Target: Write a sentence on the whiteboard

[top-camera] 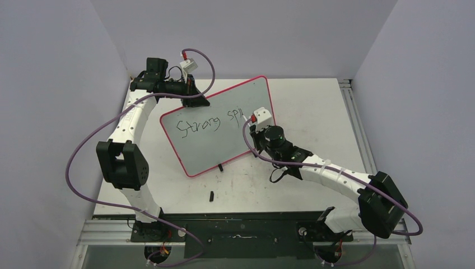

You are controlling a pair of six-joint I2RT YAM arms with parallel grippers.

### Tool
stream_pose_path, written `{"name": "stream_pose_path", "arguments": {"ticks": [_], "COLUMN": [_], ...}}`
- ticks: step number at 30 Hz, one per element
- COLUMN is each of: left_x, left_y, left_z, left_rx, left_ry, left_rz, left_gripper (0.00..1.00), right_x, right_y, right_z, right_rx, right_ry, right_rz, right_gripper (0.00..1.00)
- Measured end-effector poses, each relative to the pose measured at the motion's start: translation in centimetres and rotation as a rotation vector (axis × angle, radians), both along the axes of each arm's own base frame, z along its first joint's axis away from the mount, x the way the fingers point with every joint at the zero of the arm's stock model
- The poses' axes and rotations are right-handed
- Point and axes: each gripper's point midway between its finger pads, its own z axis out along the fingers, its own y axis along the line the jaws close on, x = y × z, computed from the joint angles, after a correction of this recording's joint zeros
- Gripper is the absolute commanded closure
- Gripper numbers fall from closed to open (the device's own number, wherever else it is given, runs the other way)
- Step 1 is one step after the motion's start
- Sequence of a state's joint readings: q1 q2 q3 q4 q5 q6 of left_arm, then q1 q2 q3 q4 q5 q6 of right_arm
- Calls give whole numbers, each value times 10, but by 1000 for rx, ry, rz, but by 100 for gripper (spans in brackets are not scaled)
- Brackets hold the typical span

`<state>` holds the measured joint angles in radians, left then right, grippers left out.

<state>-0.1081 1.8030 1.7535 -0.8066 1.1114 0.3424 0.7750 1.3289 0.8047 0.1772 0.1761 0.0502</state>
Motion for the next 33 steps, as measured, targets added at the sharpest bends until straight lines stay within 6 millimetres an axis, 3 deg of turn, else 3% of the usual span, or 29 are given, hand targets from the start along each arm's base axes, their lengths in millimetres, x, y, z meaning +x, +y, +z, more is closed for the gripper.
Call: {"name": "stream_pose_path", "arguments": {"ticks": [8, 18, 33], "left_x": [0, -1, -1], "left_y": [0, 0, 0], "left_z": [0, 0, 1], "left_rx": [0, -1, -3], "left_ry": [1, 1, -1], "left_rz": [1, 0, -3], "left_gripper": [100, 100, 100], "right_x": [-9, -8, 5], "right_y": [0, -2, 6], "right_z": [-12, -8, 18], "right_rx": [-4, -4, 25], "right_ry": [29, 17, -36], "right_rz": [-3, -20, -40], "right_gripper": [95, 95, 95]}}
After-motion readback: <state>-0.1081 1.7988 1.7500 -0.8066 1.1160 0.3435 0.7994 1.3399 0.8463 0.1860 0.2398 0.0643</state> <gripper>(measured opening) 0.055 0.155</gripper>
